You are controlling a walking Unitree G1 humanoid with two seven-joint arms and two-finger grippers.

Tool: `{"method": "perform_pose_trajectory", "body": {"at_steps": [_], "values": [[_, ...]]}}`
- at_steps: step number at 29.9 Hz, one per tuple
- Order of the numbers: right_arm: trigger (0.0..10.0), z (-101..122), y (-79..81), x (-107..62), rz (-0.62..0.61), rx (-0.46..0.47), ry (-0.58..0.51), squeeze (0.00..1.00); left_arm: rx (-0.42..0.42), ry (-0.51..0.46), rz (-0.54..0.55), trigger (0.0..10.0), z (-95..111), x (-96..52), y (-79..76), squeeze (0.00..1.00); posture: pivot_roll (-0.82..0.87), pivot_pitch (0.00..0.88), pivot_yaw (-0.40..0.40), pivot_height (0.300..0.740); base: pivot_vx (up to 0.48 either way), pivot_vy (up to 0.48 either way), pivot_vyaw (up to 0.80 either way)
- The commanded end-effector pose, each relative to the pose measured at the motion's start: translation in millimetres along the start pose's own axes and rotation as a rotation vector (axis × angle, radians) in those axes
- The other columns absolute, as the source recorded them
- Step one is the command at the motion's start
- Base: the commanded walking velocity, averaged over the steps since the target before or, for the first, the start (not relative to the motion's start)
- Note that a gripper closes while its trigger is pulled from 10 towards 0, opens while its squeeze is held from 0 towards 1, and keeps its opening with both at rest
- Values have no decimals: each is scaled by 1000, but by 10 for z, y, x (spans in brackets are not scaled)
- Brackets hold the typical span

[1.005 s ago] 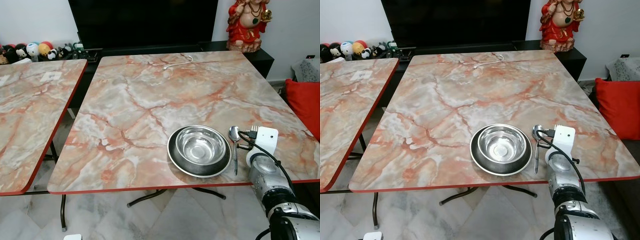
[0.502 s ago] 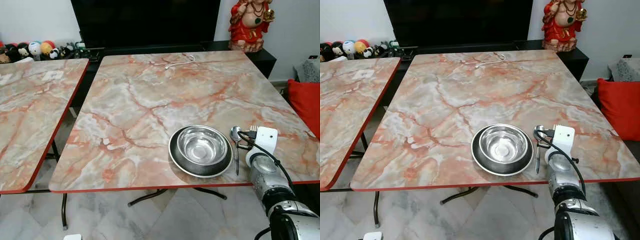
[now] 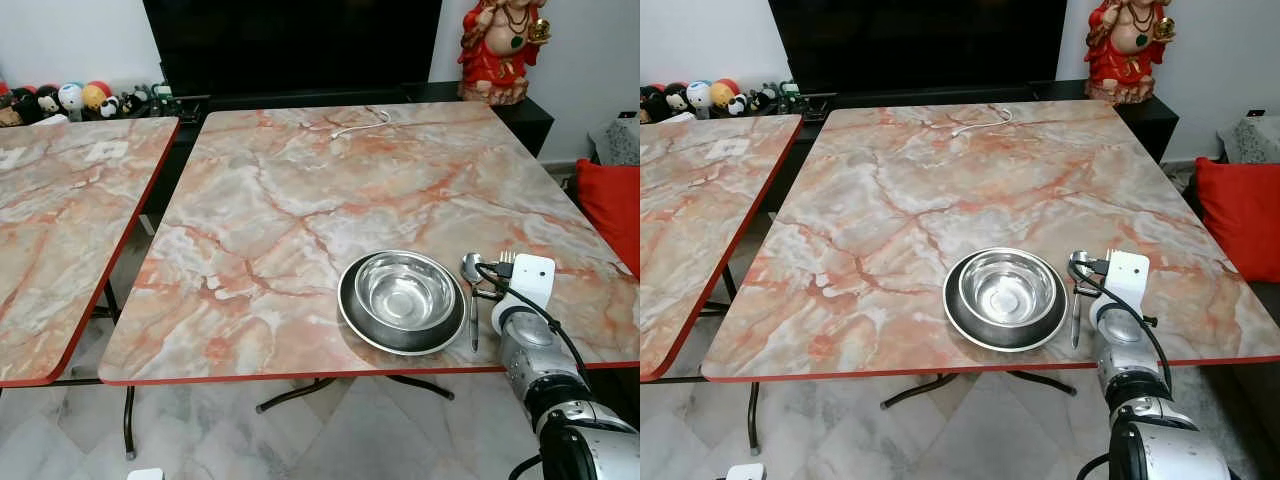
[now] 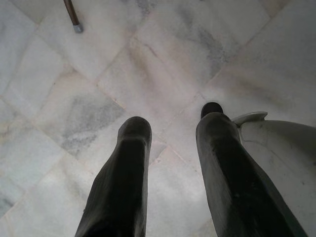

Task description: Setting the table

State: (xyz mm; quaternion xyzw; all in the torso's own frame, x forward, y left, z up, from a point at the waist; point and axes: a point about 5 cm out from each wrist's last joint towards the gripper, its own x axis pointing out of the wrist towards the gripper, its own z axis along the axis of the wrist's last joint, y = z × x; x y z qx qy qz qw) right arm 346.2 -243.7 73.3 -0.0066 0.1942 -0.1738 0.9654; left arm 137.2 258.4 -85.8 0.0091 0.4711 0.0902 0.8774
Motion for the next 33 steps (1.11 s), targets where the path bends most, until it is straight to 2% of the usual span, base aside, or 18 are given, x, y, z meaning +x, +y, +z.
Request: {"method": "perform_pose_trajectory", "body": {"at_steps": [1, 3, 4, 5, 8, 9, 10, 12, 13, 14, 15, 16, 33], "values": [[10000, 39, 7, 10, 0, 0, -6, 416, 10, 16, 3, 10000, -16, -2, 11, 0, -35, 0, 50, 740, 0, 0, 0], [10000, 37, 7, 10, 0, -2, -6, 384, 10, 16, 3, 10000, -16, -2, 11, 0, -35, 0, 50, 740, 0, 0, 0], [10000, 37, 7, 10, -1, -3, -6, 325, 10, 16, 3, 10000, -16, -2, 12, 0, -35, 0, 52, 740, 0, 0, 0], [10000, 36, 5, 10, -1, -4, -5, 0, 10, 16, 4, 10000, -17, -2, 13, 0, -35, 0, 51, 740, 0, 0, 0], [10000, 34, 5, 10, -2, -3, -3, 0, 10, 16, 4, 10000, -17, -3, 14, 0, -34, 0, 51, 740, 0, 0, 0], [10000, 33, 6, 10, -1, -2, -3, 71, 10, 16, 4, 10000, -18, -3, 14, 0, -34, 0, 51, 740, 0, 0, 0], [10000, 31, 5, 10, 0, -2, -2, 584, 10, 16, 5, 10000, -18, -3, 14, 0, -34, 0, 51, 740, 0, 0, 0], [10000, 28, 4, 10, -1, -3, 0, 761, 10, 16, 5, 10000, -18, -3, 14, 0, -34, 0, 51, 740, 0, 0, 0], [10000, 26, 3, 10, -1, -3, 0, 761, 10, 16, 5, 10000, -18, -3, 14, 0, -34, 0, 51, 740, 0, 0, 0], [10000, 25, 4, 10, -1, -5, 1, 706, 9, 16, 6, 10000, -18, -3, 16, 0, -32, 0, 51, 740, 0, 0, 0], [10000, 25, 4, 10, -1, -5, 1, 706, 9, 16, 6, 10000, -18, -3, 16, 0, -32, 0, 51, 740, 0, 0, 0], [10000, 24, 4, 10, -2, -6, 2, 20, 9, 16, 5, 10000, -18, -3, 17, 0, -33, 0, 52, 740, 0, 0, 0], [10000, 29, -10, 12, -8, -2, -1, 0, 8, 15, 5, 10000, -15, -3, 16, 0, -32, 0, 51, 740, 0, 0, 0]]}}
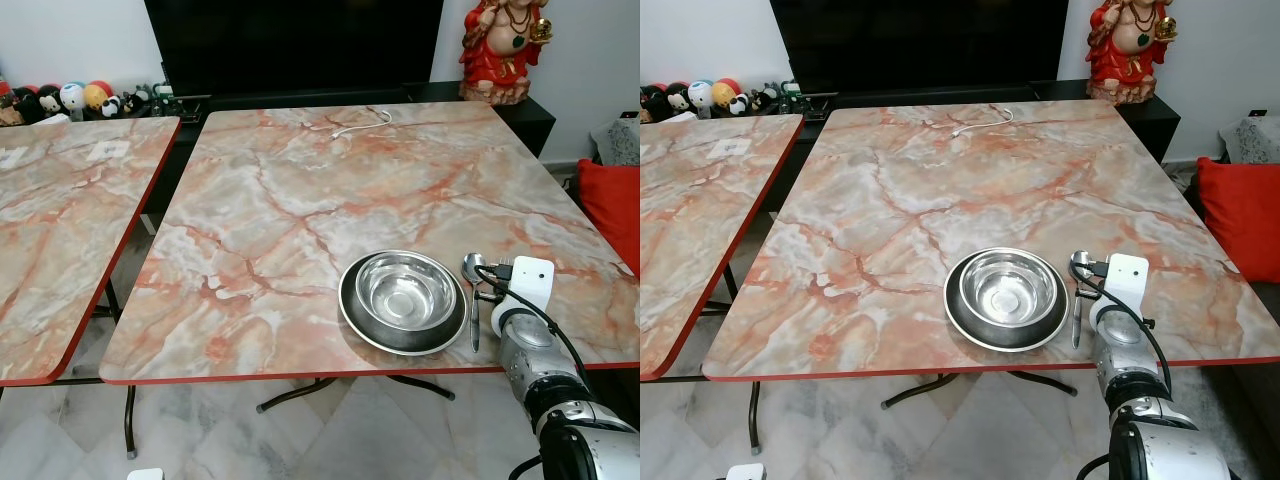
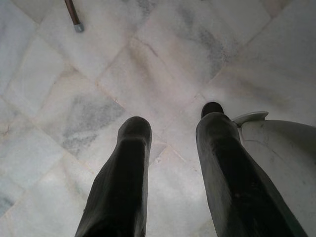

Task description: Setting the table

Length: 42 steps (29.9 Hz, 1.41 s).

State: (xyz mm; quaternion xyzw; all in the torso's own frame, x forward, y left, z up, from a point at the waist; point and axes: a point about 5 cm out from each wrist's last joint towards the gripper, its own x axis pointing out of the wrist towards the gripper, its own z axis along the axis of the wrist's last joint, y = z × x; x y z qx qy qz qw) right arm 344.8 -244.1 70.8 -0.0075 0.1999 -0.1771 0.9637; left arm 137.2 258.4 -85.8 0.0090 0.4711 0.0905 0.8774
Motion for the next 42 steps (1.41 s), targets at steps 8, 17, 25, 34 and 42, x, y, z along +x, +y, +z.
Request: {"method": "perform_pose_trajectory", "body": {"at_steps": [8, 17, 25, 34, 42], "values": [[10000, 154, 3, 11, -2, 34, -83, 0, 8, 15, 5, 10000, -14, -2, 14, 0, -33, 0, 52, 740, 0, 0, 0], [10000, 357, -8, -48, -35, 39, -288, 0, 3, 14, 4, 10000, -12, 0, 4, 0, -30, 0, 45, 740, 0, 0, 0], [10000, 379, 178, -280, 55, 31, -493, 0, 8, 19, 4, 10000, -29, -7, 22, 0, -40, 0, 45, 740, 0, 0, 0], [10000, 516, 386, -506, 144, 30, -633, 0, 5, 23, 4, 10000, -33, -5, 14, 0, -43, 0, 28, 740, 0, 202, 0], [10000, 631, 512, -635, 219, 41, -691, 0, 15, 31, -2, 10000, -45, -7, 7, 0, -46, 0, 23, 740, 0, 480, 445]]}}
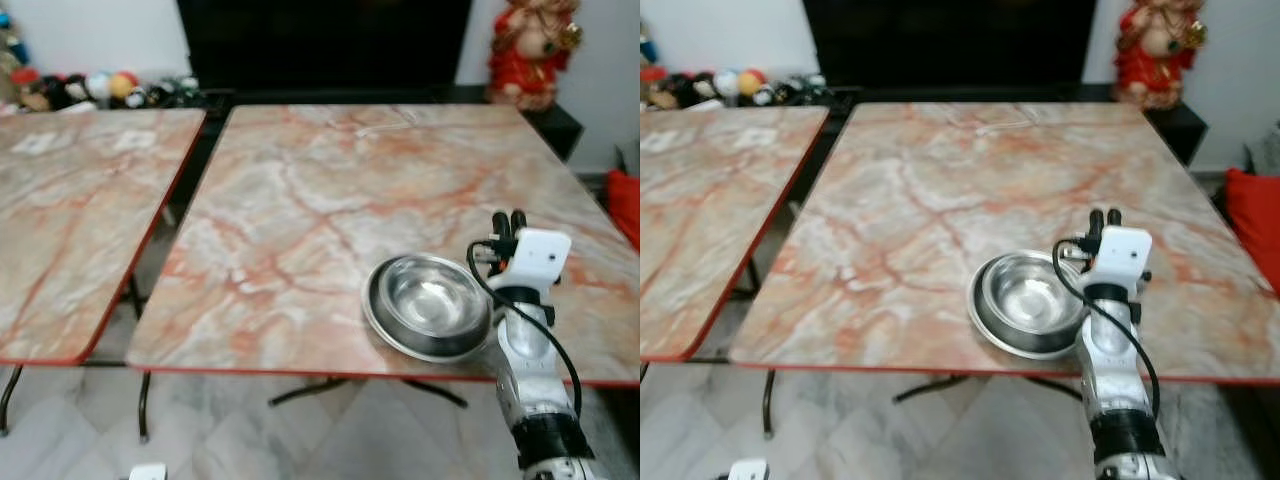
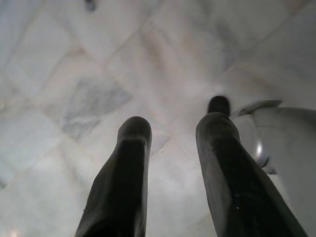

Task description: Setting the table

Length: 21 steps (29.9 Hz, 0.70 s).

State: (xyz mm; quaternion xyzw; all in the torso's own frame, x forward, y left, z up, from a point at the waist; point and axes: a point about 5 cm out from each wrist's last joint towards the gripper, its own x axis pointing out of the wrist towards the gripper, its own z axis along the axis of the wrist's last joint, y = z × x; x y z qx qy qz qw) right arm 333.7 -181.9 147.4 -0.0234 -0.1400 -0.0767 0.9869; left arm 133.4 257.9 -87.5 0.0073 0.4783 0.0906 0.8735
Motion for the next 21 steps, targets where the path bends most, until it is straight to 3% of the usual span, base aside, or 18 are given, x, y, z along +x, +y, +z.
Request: {"method": "perform_pose_trajectory", "body": {"at_steps": [1, 13, 21], "values": [[10000, 21, 37, -16, 27, -2, -4, 0, 16, 14, -1, 10000, -4, 1, 8, 0, -46, 0, 23, 740, 0, 480, -544], [10000, 20, 365, -145, 124, 42, 20, 0, 34, 15, -10, 10000, -14, -2, 5, 0, -46, 0, 19, 740, 0, 480, 0], [10000, 12, 457, -167, 165, 31, 24, 0, 33, 19, -11, 10000, -28, -4, -6, 0, -36, 0, 11, 740, 0, 480, 670]]}}
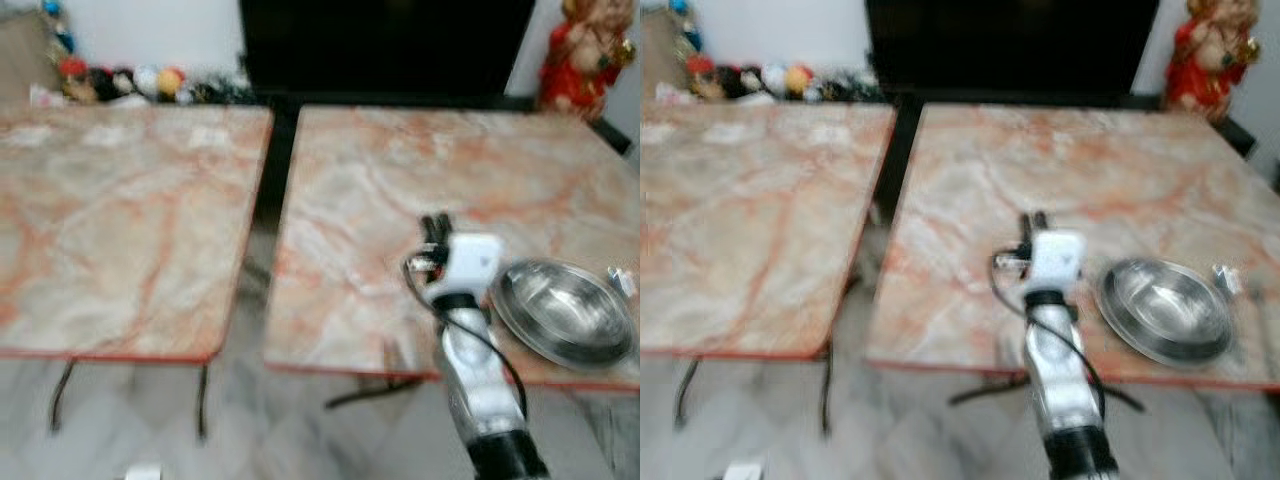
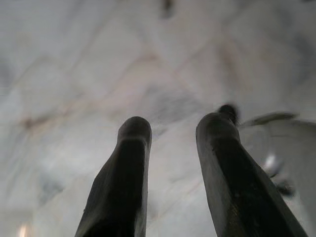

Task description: Setting the table

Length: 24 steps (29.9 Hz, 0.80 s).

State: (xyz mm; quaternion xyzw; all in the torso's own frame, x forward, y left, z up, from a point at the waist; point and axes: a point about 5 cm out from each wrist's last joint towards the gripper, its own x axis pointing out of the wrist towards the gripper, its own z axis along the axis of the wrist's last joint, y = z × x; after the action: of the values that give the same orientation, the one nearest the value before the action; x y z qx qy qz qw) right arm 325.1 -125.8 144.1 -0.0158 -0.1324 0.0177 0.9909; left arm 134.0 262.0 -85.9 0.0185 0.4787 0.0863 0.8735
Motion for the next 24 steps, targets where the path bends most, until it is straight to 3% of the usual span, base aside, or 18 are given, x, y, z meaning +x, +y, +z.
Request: {"method": "perform_pose_trajectory", "body": {"at_steps": [1, 24], "values": [[10000, -10, -82, -6, -19, -8, 13, 0, 6, 20, -13, 10000, -46, -1, -48, 0, -36, 0, 11, 740, 0, 480, 0], [10000, -95, 108, 15, 33, 18, 67, 0, 16, 31, -12, 10000, -99, -13, -59, 0, -23, 0, 14, 740, 0, 480, 0]]}}
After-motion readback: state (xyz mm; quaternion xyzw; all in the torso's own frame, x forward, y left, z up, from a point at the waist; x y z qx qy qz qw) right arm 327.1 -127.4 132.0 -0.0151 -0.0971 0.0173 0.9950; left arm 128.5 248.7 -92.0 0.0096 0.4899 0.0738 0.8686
